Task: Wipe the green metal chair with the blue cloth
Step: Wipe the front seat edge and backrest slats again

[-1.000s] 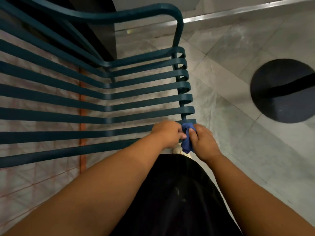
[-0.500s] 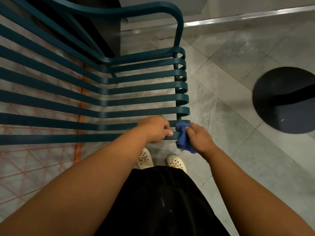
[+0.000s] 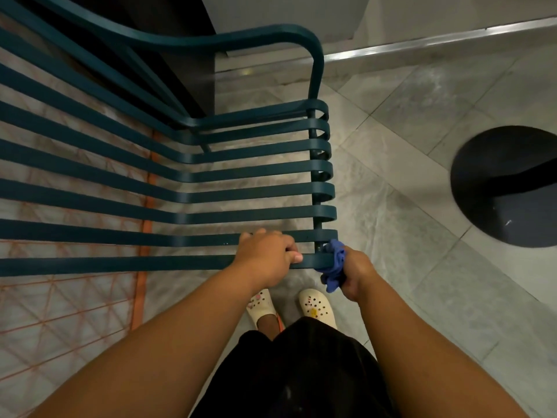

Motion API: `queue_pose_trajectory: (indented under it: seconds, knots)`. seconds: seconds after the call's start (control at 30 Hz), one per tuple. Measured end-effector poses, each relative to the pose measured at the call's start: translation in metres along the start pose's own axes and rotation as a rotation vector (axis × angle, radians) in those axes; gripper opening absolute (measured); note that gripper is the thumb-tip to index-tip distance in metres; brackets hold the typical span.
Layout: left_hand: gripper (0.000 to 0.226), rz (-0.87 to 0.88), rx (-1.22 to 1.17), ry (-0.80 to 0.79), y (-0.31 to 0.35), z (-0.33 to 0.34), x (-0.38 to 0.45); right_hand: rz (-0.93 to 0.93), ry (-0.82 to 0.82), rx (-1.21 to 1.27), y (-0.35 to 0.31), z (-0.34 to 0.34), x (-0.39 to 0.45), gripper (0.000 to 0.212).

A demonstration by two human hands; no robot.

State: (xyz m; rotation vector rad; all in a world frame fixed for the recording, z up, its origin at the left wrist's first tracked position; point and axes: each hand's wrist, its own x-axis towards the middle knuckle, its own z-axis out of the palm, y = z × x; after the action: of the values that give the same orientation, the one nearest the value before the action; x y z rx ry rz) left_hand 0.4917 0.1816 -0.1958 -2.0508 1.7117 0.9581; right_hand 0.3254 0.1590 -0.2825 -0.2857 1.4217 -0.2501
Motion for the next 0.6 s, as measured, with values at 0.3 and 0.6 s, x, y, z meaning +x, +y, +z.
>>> queue_pose_trajectory:
  seconds: [0.3,0.6]
  knots:
    - [0.019,0.001,-0.085,-0.072,-0.006,0.001,0.009,0.153,0.035,-0.044,-0.005,-0.004,0.034,0.027]
    - [0.02,0.026,-0.091,-0.062,-0.007,0.004,0.011,0.201,-0.004,0.074,0.005,0.002,0.065,0.017]
